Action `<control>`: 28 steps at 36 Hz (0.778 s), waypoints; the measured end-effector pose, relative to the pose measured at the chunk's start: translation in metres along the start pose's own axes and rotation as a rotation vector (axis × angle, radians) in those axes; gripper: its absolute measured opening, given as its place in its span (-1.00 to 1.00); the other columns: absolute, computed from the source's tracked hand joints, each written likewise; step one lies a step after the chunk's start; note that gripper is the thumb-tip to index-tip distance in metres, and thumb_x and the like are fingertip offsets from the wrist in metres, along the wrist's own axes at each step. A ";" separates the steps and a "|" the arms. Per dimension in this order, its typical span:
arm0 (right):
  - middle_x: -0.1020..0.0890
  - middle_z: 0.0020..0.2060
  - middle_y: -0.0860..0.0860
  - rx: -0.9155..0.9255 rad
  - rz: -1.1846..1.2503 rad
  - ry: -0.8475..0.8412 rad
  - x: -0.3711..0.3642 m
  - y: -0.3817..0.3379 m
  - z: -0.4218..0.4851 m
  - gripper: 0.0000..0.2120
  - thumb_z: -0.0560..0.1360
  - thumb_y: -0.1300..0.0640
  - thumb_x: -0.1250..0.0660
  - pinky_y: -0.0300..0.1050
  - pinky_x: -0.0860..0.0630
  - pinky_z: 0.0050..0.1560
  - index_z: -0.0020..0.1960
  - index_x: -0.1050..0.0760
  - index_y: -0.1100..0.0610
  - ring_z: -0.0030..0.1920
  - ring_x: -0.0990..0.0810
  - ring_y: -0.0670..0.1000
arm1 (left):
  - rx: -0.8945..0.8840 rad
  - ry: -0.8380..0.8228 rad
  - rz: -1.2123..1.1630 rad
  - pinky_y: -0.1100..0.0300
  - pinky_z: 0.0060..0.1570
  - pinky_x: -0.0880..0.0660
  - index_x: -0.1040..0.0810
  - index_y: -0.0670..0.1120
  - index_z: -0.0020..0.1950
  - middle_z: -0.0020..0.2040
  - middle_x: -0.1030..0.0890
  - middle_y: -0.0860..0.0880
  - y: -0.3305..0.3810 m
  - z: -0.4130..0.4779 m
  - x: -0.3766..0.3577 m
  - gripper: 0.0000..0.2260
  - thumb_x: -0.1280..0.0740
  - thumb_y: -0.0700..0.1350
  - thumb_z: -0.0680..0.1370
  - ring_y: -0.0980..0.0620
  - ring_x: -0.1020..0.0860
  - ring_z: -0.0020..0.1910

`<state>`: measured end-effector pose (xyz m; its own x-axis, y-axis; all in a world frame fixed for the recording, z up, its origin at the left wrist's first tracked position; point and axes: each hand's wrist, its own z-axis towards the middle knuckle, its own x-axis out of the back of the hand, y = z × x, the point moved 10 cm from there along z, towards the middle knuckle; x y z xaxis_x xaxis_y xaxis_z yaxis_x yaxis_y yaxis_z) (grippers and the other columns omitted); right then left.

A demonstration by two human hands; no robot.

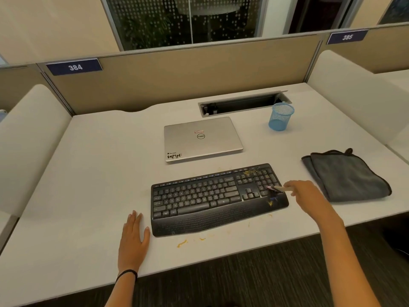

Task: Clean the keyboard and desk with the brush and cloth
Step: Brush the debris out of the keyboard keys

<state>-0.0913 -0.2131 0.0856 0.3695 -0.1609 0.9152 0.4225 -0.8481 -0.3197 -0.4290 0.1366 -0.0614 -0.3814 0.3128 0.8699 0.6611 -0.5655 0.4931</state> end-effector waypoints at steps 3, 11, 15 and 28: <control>-0.57 0.12 0.17 -0.027 -0.038 -0.067 -0.003 0.003 -0.004 -0.60 0.50 0.43 -0.19 -0.15 -0.46 0.07 0.30 -0.44 0.18 0.06 -0.57 0.09 | 0.004 0.003 -0.003 0.12 0.46 0.07 -0.15 -0.13 0.52 0.54 -0.10 -0.06 0.000 -0.001 0.000 -0.49 -0.21 -0.10 0.60 0.02 -0.03 0.52; -0.59 0.04 0.24 0.026 0.084 0.111 0.020 0.002 -0.003 -0.60 0.50 0.48 -0.13 -0.18 -0.40 -0.06 0.24 -0.49 0.20 0.00 -0.57 0.13 | 0.004 0.002 -0.008 0.12 0.47 0.07 -0.14 -0.14 0.52 0.54 -0.09 -0.06 -0.001 0.000 0.000 -0.49 -0.21 -0.10 0.60 0.04 -0.03 0.51; -0.54 0.16 0.24 -0.008 0.074 -0.012 0.004 -0.003 0.002 -0.61 0.52 0.44 -0.12 -0.10 -0.39 0.11 0.29 -0.45 0.21 0.16 -0.50 0.18 | 0.008 -0.004 -0.010 0.12 0.47 0.07 -0.15 -0.13 0.52 0.54 -0.10 -0.06 -0.001 0.000 -0.001 -0.49 -0.21 -0.10 0.60 0.02 -0.04 0.52; -0.51 0.21 0.20 -0.056 -0.001 -0.123 -0.005 -0.005 0.014 -0.59 0.48 0.42 -0.23 -0.16 -0.40 0.04 0.30 -0.42 0.19 0.16 -0.51 0.14 | -0.002 -0.005 -0.013 0.12 0.47 0.08 -0.15 -0.13 0.52 0.54 -0.07 -0.05 -0.001 0.000 -0.001 -0.49 -0.21 -0.10 0.60 0.04 -0.02 0.51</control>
<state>-0.0842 -0.2011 0.0792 0.4693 -0.0998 0.8774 0.3777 -0.8754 -0.3016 -0.4293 0.1372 -0.0634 -0.3867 0.3234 0.8636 0.6546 -0.5633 0.5041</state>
